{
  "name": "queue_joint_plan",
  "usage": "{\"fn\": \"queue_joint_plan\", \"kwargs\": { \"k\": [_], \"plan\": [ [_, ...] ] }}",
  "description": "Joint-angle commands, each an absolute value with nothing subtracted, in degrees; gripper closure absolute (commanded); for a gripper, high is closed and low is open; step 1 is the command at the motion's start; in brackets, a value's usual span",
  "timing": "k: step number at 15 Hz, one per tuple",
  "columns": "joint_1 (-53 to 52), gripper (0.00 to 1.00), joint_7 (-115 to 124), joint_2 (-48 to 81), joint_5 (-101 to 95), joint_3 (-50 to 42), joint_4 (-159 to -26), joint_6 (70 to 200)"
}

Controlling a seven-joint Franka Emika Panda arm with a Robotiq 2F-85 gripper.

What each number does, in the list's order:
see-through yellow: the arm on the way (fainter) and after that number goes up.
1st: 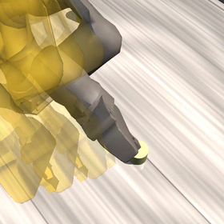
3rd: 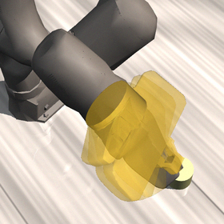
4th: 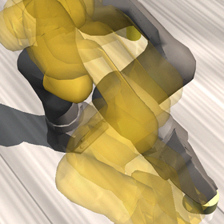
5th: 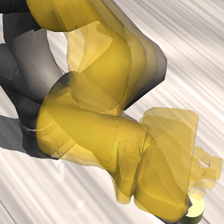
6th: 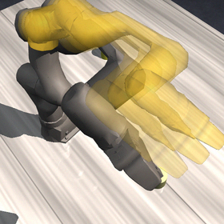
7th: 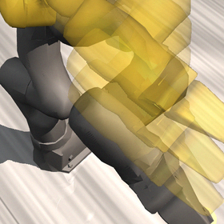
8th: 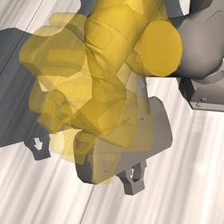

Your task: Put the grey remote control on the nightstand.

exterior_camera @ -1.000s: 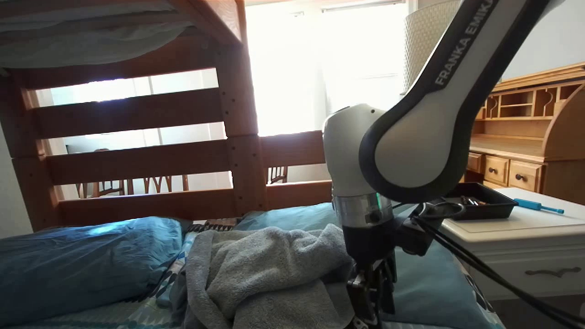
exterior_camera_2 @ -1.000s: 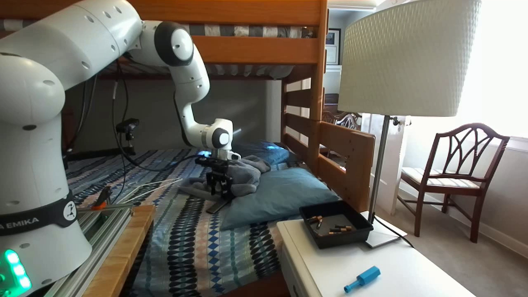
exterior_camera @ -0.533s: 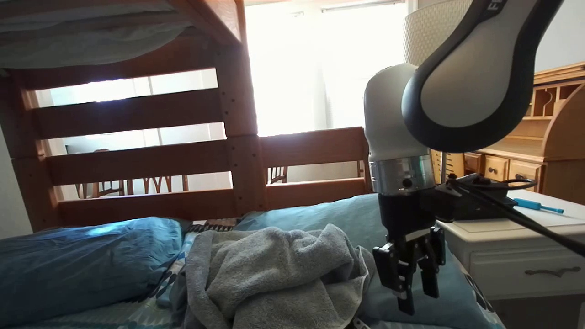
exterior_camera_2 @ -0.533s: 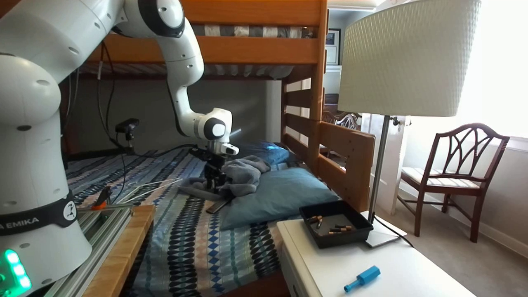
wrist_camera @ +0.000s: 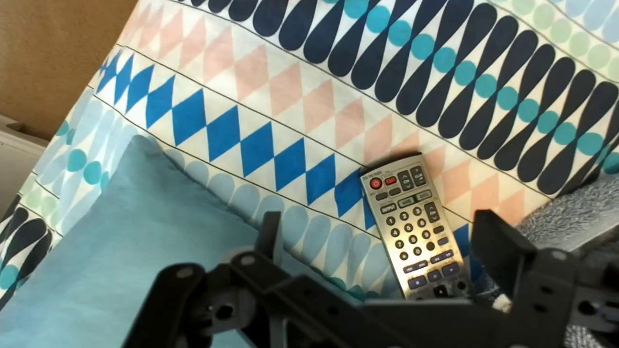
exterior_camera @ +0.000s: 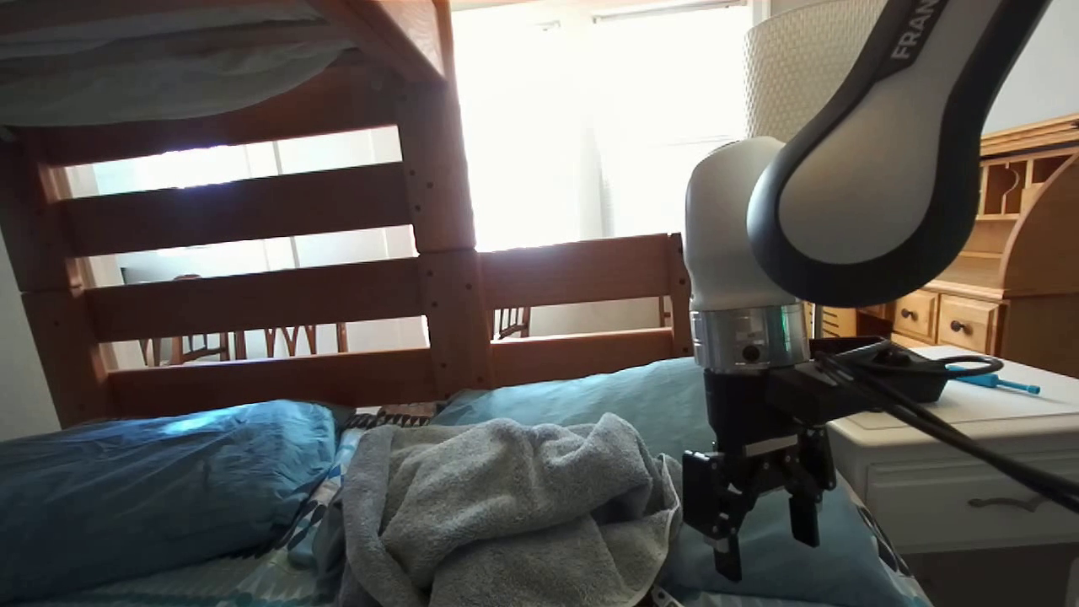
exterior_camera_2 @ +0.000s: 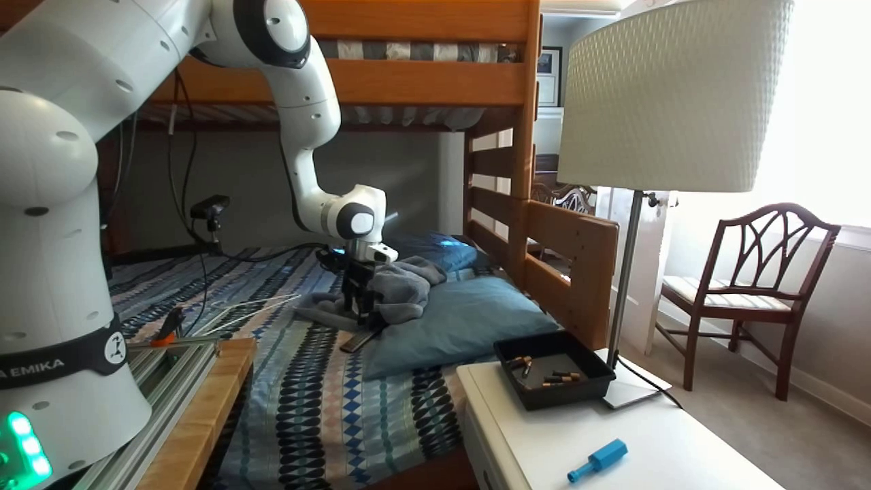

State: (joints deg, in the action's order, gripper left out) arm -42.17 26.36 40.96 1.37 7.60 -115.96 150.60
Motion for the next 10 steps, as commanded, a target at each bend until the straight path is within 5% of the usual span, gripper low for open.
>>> {"fn": "queue_joint_plan", "kwargs": {
  "k": [1, 10],
  "plan": [
    [-43.3, 0.0, 27.44, 46.62, 1.09, 6.33, -109.97, 152.12],
    [-45.91, 0.0, 23.44, 60.75, 0.31, 6.37, -89.79, 147.3]
  ]
}}
